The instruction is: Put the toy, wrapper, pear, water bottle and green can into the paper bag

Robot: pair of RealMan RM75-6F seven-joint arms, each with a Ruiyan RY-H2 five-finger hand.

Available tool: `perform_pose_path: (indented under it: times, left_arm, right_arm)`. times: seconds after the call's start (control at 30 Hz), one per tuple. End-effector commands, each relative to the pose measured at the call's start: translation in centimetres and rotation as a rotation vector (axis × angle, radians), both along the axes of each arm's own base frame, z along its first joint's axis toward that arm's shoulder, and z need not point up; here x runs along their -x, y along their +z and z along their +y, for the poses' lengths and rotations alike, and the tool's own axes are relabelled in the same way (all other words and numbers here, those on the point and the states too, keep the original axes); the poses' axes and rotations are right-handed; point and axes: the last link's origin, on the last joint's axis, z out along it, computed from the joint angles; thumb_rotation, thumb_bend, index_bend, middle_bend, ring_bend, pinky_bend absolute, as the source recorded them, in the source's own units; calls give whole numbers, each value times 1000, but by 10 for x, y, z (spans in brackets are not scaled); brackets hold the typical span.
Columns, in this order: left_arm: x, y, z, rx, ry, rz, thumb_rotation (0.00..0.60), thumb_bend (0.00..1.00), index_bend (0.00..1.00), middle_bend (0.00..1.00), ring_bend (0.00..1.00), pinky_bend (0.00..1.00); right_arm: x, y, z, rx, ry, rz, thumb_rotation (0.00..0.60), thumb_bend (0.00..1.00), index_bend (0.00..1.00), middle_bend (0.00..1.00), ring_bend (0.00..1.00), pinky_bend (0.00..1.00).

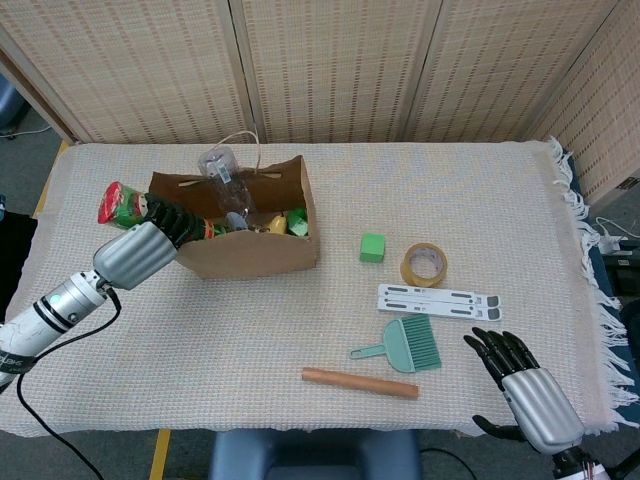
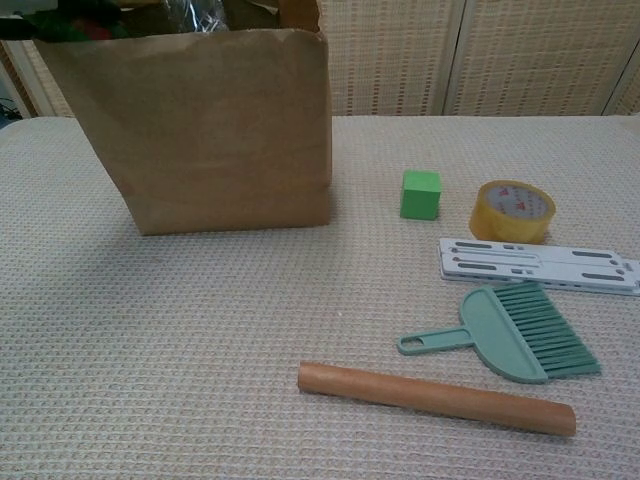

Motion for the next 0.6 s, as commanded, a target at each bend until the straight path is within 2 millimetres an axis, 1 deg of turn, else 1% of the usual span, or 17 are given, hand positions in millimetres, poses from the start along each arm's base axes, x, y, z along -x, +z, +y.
perform_pose_path:
  times: [0.03, 0.17, 0.33, 0.37, 0.5, 0.6]
  left_arm:
    - [-2, 7, -13, 126, -20, 22, 600, 615, 675, 696, 659, 841]
    - [-7, 3, -12, 141, -43, 18, 600, 616, 674, 695, 659, 839]
    - [-14, -7, -10, 136, -66, 4, 600, 615, 665, 686, 654, 831]
    - [-15, -9, -9, 136, -65, 0, 600, 614, 658, 677, 647, 824]
    - [-23, -19, -9, 143, -69, -21, 600, 603, 575, 600, 570, 749]
    - [-27, -27, -9, 154, -64, -23, 600, 595, 547, 574, 545, 722]
  right_arm:
    - [0, 0, 0, 2, -1, 2, 600, 57, 0, 0, 0, 0]
    - [0, -1, 1, -1, 0, 7, 600, 57, 0, 0, 0, 0]
    - [0, -1, 1, 3, -2, 7, 600, 57, 0, 0, 0, 0]
    - [0, -1, 1, 3, -4, 8, 600, 57, 0, 0, 0, 0]
    - [2, -1, -1, 3, -9, 10, 600, 57, 0, 0, 0, 0]
    - [2, -1, -2, 5, -11, 9, 600, 57, 0, 0, 0, 0]
